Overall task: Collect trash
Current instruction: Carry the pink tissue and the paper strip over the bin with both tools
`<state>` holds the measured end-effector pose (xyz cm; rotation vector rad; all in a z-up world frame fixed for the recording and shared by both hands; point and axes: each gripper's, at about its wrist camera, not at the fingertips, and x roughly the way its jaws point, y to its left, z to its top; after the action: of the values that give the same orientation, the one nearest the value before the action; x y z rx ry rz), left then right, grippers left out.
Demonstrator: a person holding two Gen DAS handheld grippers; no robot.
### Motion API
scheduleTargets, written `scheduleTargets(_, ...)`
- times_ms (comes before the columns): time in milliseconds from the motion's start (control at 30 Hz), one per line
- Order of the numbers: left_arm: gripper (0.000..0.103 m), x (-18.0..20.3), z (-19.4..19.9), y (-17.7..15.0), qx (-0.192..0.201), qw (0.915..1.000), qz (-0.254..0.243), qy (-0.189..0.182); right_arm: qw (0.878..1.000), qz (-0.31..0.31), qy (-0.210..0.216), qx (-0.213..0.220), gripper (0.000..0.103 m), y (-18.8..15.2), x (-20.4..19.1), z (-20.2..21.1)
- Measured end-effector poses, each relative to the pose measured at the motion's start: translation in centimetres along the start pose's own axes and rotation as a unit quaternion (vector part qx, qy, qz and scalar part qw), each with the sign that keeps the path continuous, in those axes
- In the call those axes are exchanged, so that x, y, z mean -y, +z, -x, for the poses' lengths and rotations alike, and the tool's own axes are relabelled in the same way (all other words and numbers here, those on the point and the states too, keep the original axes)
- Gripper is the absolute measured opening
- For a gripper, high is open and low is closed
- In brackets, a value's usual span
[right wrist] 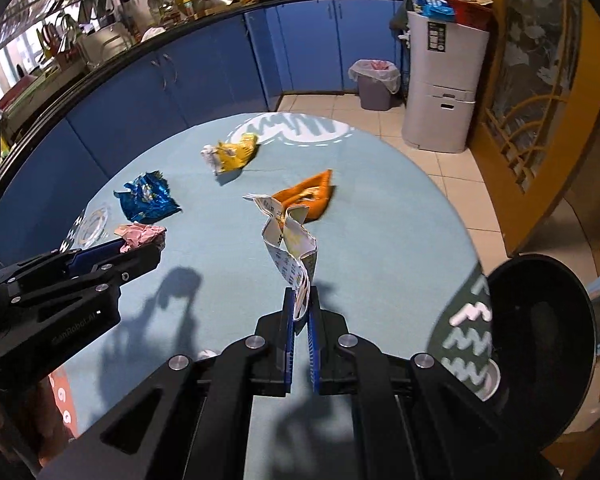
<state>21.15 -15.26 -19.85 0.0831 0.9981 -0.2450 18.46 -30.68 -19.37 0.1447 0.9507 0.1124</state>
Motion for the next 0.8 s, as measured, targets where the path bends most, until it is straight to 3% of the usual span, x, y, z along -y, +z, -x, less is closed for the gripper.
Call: scheduleTargets(800, 0.034, 10.9, -1.2, 1.5, 0.002, 0.9963, -0.082, -0.024, 0.997, -0.074, -0.031, 0.020, 0.006, -3.0, 8.9, 3.2)
